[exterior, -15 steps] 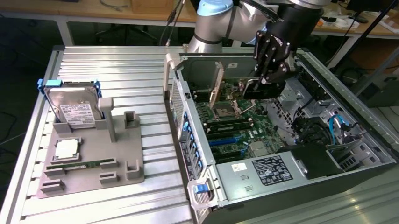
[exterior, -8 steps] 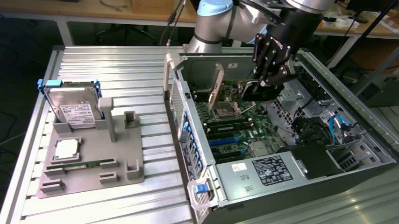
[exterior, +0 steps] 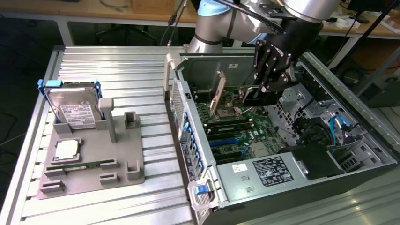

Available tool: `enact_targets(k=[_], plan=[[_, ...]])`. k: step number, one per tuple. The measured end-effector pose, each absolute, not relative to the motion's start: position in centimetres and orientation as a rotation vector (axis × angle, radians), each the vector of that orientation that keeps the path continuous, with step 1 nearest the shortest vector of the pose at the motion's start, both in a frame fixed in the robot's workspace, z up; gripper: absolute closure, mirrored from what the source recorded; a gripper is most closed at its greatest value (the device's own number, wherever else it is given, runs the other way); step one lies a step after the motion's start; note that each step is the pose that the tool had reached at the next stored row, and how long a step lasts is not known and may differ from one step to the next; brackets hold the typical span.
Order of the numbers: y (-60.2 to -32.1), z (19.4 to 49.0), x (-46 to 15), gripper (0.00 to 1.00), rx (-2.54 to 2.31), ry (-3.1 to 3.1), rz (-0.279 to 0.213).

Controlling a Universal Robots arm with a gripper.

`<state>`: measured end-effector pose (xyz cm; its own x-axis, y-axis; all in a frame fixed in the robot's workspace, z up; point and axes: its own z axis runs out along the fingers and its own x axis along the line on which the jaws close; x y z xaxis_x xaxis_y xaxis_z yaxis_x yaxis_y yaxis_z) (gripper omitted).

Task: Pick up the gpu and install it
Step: 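Insert the gpu into the slot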

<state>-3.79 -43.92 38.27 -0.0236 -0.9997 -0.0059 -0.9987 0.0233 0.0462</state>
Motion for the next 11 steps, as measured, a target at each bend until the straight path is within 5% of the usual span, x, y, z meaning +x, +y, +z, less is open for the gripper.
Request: enact_targets(k=[11], plan=[[-44.4, 36.4, -3.8, 0.73, 2.175, -2.227, -0.058]])
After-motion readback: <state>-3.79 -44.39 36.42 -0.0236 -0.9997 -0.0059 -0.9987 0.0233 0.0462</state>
